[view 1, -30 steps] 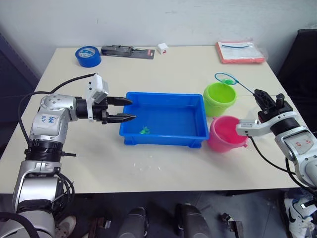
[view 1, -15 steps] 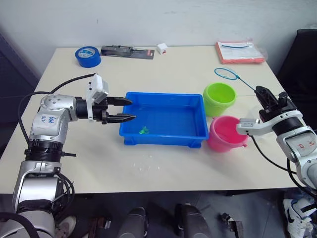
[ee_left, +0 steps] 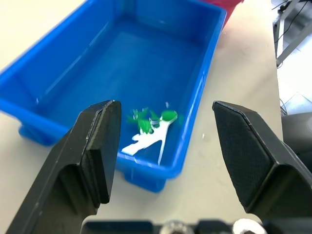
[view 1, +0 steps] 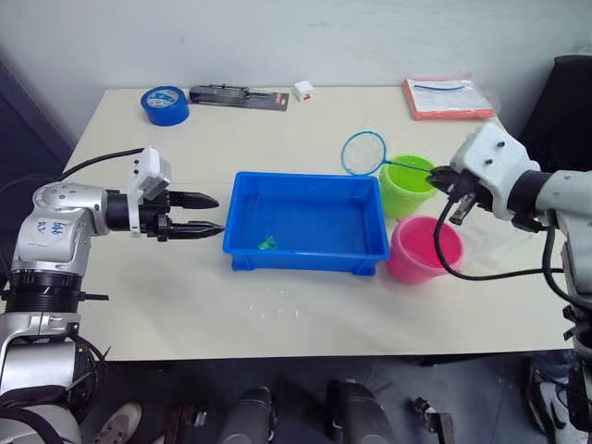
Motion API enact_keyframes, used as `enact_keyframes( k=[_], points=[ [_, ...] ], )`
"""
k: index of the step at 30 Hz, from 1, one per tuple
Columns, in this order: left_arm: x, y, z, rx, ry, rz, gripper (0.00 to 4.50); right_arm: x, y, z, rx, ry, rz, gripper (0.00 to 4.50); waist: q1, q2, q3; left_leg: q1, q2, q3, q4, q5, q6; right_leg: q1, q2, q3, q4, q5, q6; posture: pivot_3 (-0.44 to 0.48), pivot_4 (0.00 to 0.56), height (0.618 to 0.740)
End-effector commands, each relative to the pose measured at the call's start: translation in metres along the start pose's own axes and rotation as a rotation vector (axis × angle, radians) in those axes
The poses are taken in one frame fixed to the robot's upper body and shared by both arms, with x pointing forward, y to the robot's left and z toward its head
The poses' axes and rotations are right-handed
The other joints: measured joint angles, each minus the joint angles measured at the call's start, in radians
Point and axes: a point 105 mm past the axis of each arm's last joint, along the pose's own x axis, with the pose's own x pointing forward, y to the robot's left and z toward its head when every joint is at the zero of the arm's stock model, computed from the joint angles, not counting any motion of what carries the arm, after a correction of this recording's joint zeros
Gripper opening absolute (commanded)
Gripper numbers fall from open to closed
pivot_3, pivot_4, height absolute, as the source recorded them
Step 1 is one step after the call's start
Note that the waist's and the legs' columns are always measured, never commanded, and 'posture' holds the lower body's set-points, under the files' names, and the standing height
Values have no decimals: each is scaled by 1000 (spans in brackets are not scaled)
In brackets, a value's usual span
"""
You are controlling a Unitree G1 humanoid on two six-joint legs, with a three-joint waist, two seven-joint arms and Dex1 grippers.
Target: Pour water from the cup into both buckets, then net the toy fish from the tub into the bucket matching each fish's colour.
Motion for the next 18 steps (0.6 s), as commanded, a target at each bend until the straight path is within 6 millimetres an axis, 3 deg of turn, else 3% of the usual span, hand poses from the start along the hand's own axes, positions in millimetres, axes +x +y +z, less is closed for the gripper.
enact_keyframes(
  k=[1,7,18],
  points=[
    [-16,-7,8,12,-18,29,3263,6,17,4,121,37,158,798,-2,0,0,0,0,0,0,0,0,0,-1,1,0,0,0,0,150,737],
    [-32,-23,-12,-44,66,44,3263,29,39,2,92,133,265,798,0,0,0,0,-1,0,0,0,0,-1,-2,6,0,0,0,0,150,737],
    [-38,-35,-15,-79,61,67,3263,67,53,-1,71,200,297,798,-2,0,0,-1,-1,0,-1,0,0,-2,-2,6,0,0,0,0,150,737]
  ],
)
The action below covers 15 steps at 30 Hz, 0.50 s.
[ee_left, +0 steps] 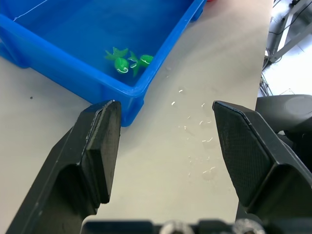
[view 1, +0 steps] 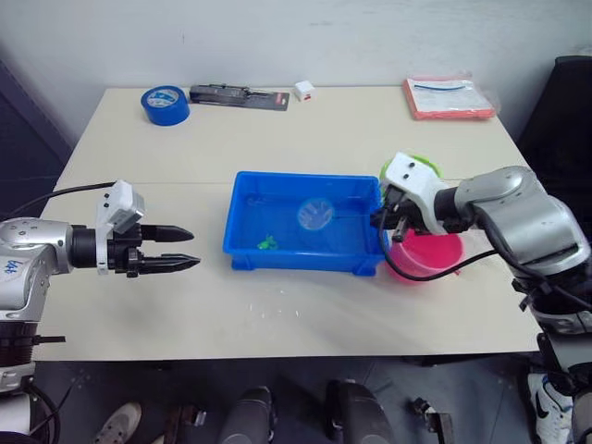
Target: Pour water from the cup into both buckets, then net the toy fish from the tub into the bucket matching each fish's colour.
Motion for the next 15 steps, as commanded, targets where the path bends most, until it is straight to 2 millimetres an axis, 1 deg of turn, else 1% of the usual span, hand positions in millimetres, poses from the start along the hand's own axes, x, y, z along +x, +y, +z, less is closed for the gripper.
enact_keyframes(
  k=[1,7,11,15],
  points=[
    [-7,-3,10,37,-22,21,3263,2,-4,7,-69,4,-30,798,-1,0,0,0,0,0,0,0,0,0,0,0,0,0,0,0,150,737],
    [-8,-6,10,35,-26,27,3263,4,-6,1,-168,65,-17,798,1,0,0,0,0,0,0,0,0,0,0,-1,0,0,0,0,150,737],
    [-7,-8,10,33,-31,31,3263,8,-5,5,-204,62,1,798,-1,0,0,0,0,0,0,0,0,0,0,0,0,0,0,0,150,737],
    [-6,-10,11,31,-37,35,3263,19,1,9,-233,58,21,798,-2,0,0,0,1,1,-1,0,0,0,1,0,0,0,0,0,150,737]
  ],
)
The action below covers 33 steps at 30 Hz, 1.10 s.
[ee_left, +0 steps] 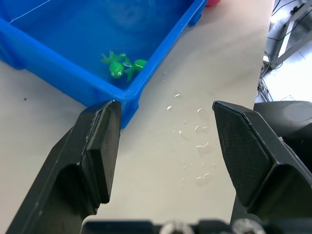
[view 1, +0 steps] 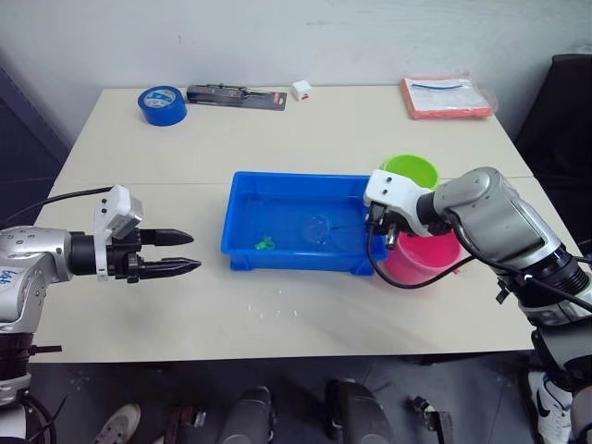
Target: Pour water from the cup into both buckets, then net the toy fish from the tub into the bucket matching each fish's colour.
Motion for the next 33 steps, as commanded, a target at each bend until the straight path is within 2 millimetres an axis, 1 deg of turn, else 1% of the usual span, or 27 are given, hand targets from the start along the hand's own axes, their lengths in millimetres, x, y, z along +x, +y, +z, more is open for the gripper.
enact_keyframes(
  k=[1,6,10,25,29,31,33],
  points=[
    [-5,-3,11,39,-20,11,3263,6,2,14,-57,-22,1,798,-1,0,0,0,0,0,0,0,0,0,0,0,0,0,0,0,150,737],
    [-7,-4,13,37,-17,17,3263,20,6,22,-84,-33,11,798,2,0,0,0,0,0,0,0,0,0,0,0,0,0,0,0,150,737],
    [-13,-4,10,22,-3,33,3263,28,12,30,-105,-49,30,798,-3,0,0,0,0,0,0,0,0,0,0,0,0,0,0,0,150,737],
    [-17,-10,12,12,-9,50,3263,49,34,54,-130,-109,100,798,-17,0,0,0,0,-1,-1,0,0,0,0,-1,0,0,0,0,150,737],
    [-18,-11,11,7,-11,56,3263,54,41,70,-49,-174,135,798,-25,0,0,1,0,-2,-2,0,-1,0,1,-2,1,0,0,0,150,737],
    [-18,-12,11,4,-11,59,3263,52,37,79,19,-214,133,798,-26,0,0,1,1,-2,-3,0,-1,0,1,-2,1,0,0,0,150,737],
    [-18,-12,11,3,-11,61,3263,50,32,83,52,-234,128,798,-27,0,0,1,1,-2,-3,0,-1,-1,1,-2,1,0,0,0,150,737]
  ],
)
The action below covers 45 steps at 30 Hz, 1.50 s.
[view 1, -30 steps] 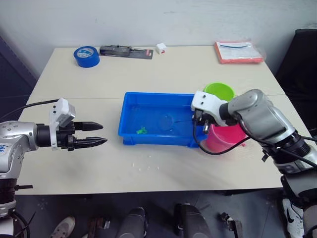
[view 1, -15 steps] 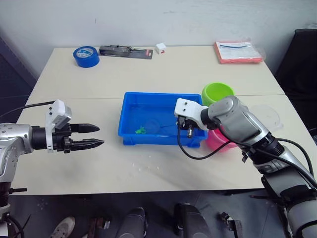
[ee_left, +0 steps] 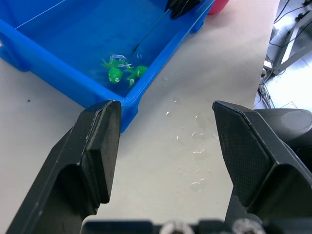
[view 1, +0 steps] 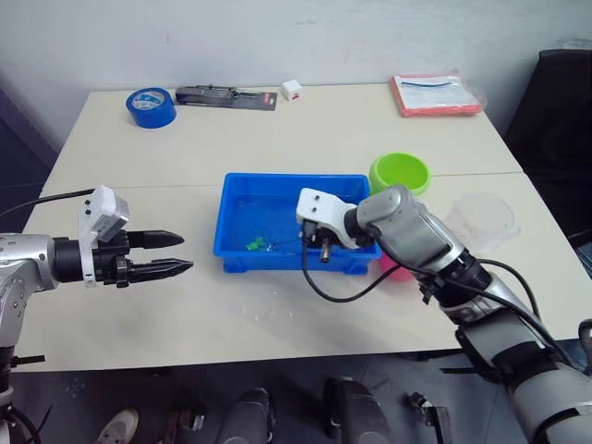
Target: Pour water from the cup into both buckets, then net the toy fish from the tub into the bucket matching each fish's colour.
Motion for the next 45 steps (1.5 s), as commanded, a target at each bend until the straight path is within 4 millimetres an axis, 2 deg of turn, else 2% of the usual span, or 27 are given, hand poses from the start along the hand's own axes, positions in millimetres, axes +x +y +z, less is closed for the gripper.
enact_keyframes(
  k=[1,15,20,29,39,42,45],
  points=[
    [-7,-1,9,30,-10,22,3263,-15,-14,19,43,-77,-46,798,0,0,0,0,0,0,0,0,0,0,0,0,0,0,0,0,150,737],
    [-1,0,12,42,-20,0,3263,-32,-23,17,118,-125,-95,798,1,0,0,0,-1,-2,0,0,0,0,-1,-1,3,0,0,0,150,737],
    [6,1,17,61,-35,-25,3263,-61,-27,11,174,-176,-117,798,7,0,0,0,-2,-5,1,0,0,1,-2,-1,4,0,0,0,150,737],
    [19,17,30,138,-110,-1,3263,-102,-20,-5,240,-210,-152,798,6,0,0,0,-3,-5,0,0,0,1,-3,-2,3,0,0,0,150,737],
    [31,21,36,175,-126,-38,3263,-118,-20,-13,293,-219,-207,798,6,0,0,0,-3,-5,0,0,0,1,-4,-2,3,0,0,0,150,737],
    [41,23,44,215,-156,-50,3263,-140,-33,-17,325,-246,-284,798,14,0,0,0,-3,-5,1,0,0,1,-4,-3,3,0,0,0,150,737],
    [53,26,56,249,-200,-65,3263,-178,-57,-32,392,-261,-445,798,33,0,0,-1,-6,-5,3,0,1,1,-6,-4,3,0,0,0,150,737]
  ],
)
